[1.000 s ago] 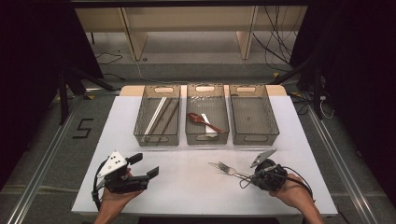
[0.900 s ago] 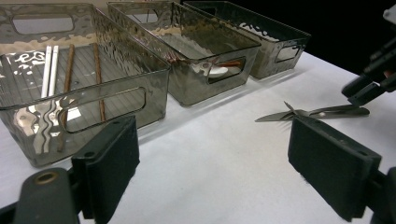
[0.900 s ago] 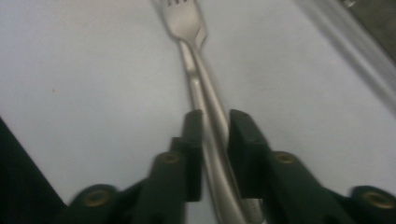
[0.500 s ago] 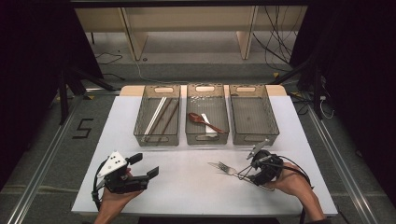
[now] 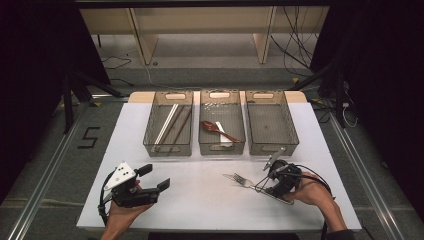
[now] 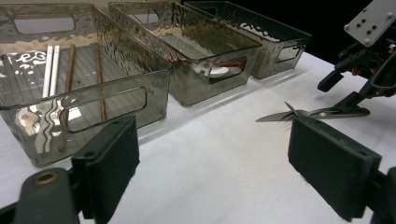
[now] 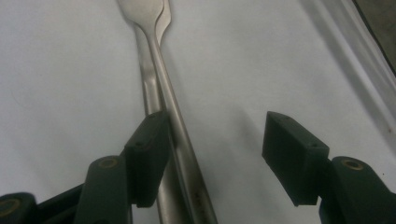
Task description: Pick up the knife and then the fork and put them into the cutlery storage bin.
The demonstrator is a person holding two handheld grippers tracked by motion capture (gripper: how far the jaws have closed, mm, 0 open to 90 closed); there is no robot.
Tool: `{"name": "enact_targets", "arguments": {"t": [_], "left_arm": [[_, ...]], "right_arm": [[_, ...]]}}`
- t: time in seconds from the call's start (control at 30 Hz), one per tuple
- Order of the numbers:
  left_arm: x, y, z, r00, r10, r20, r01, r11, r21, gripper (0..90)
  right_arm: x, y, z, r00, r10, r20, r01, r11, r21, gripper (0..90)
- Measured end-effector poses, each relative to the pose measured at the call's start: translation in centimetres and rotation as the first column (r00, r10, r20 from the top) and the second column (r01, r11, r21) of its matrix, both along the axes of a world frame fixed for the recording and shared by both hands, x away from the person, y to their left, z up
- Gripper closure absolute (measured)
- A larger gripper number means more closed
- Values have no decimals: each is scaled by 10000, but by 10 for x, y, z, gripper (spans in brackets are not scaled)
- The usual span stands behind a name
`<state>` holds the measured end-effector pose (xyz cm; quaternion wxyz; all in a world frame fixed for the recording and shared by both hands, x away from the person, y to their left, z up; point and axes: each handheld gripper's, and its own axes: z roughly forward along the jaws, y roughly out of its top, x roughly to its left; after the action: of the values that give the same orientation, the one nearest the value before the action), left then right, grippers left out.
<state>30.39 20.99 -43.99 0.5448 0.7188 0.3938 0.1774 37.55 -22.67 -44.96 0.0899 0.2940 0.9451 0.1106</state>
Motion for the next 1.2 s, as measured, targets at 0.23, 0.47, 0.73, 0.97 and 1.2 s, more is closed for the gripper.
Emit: {"name": "enact_targets", "arguments": {"t": [0.23,0.47,0.73,0.97,1.2], "left_arm": [[0,0,0,10000,-3,3,3,10000,8,160],[0,0,0,10000,-16,-4,16,10000,6,160],[0,-1,0,10000,-38,-15,38,10000,21,160],[0,-1,0,10000,-33,-13,33,10000,18,160],[0,0,0,10000,-20,-7,20,10000,15,160]], "right_arm": [[2,1,-2,10000,97,5,-97,9999,-50,460],[6,3,-5,9996,145,-234,-150,9997,-192,571],[8,4,-5,9979,190,-619,-191,9998,-10,667],[9,5,-5,9974,69,-715,-67,10000,42,696],[6,9,1,9976,139,-680,-111,9991,413,667]]}}
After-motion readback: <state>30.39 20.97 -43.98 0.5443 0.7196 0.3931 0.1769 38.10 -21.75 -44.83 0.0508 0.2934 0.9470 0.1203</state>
